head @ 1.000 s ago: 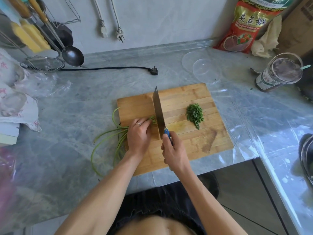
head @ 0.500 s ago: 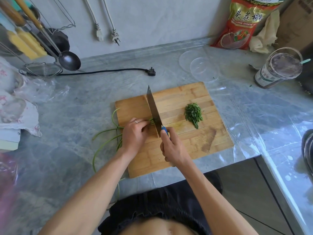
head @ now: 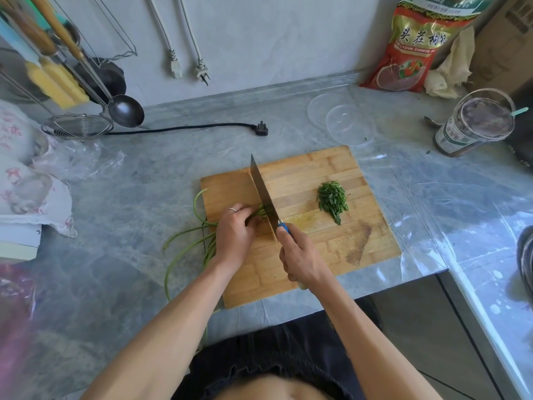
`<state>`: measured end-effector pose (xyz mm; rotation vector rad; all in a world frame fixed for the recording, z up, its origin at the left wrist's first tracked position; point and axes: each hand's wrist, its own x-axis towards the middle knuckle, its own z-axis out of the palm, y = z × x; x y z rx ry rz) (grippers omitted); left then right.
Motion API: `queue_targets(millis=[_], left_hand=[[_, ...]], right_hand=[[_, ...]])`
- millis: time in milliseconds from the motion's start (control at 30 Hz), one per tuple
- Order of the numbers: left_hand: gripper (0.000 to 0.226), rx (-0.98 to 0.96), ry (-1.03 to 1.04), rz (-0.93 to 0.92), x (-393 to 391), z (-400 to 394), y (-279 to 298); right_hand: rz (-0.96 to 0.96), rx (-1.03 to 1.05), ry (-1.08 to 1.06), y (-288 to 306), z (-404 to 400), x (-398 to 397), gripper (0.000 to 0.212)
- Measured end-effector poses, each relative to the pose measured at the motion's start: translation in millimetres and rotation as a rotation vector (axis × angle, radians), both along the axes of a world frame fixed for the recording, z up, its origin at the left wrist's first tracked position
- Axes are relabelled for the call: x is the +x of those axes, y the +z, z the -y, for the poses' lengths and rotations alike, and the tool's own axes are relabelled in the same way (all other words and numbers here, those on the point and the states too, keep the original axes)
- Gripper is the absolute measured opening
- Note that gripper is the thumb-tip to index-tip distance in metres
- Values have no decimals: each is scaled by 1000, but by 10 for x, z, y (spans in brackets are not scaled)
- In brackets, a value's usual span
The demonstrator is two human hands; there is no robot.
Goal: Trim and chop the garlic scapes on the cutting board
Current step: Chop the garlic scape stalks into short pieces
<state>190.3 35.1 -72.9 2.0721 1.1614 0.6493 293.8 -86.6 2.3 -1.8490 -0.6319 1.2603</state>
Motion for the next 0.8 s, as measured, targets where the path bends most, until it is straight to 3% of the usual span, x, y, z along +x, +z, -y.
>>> queue_targets(millis=[267,533,700,800], left_hand=[[19,-4,15,-56,-3,-49,36],[10,-27,71,-12,12,-27,-36],[9,33,92,9,-7,64,-59],[9,115,67,-16,-21,78,-69]], right_hand=[[137,24,47,0,-5,54,39],[230,-2,74,-40,1,11,36],[220,18,71,-31,-50,12,35],[121,23,49,-11,-82,58,31]])
